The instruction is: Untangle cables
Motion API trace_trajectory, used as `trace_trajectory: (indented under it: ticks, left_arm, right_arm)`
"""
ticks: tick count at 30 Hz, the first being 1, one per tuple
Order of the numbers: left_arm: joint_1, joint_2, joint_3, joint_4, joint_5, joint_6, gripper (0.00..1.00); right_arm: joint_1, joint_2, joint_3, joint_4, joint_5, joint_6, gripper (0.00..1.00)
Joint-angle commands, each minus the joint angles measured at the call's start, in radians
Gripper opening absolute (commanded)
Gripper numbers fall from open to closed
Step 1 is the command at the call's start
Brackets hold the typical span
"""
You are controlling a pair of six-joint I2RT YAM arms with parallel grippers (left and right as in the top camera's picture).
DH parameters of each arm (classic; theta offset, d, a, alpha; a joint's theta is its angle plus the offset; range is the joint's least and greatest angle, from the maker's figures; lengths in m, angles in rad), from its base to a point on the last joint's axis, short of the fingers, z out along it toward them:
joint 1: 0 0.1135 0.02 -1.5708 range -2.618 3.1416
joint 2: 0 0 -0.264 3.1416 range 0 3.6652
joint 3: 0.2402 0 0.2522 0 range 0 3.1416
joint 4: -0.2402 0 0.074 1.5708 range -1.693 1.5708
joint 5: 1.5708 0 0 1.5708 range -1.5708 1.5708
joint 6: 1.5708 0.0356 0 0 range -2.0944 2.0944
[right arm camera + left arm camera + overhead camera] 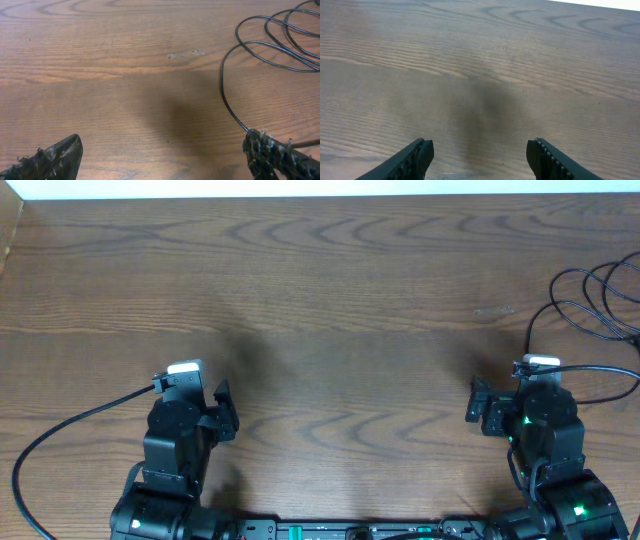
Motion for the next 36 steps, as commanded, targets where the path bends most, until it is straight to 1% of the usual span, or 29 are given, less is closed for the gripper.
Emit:
trace_trajectory:
  ticks: [1, 12, 23, 36]
  left_arm:
    - [-0.003, -0.008, 0.003, 0.002, 0.013, 0.013, 0.65]
    - [-0.003, -0.007, 0.003, -0.001, 0.013, 0.013, 0.65]
    - [-0.003, -0.007, 0.003, -0.001, 0.013, 0.013, 0.65]
    - [-0.003, -0.007, 0.003, -0.001, 0.013, 0.013, 0.65]
  right_arm:
    - [0.007, -0.004, -0.004, 0.0, 0.019, -0.014, 0.99]
    - [0.007, -0.004, -0.005, -0.008, 0.015, -0.014, 0.99]
    - [0.007, -0.004, -0.005, -0.077, 0.015, -0.014, 0.99]
    - [0.007, -0.004, -0.005, -0.077, 0.015, -0.014, 0.99]
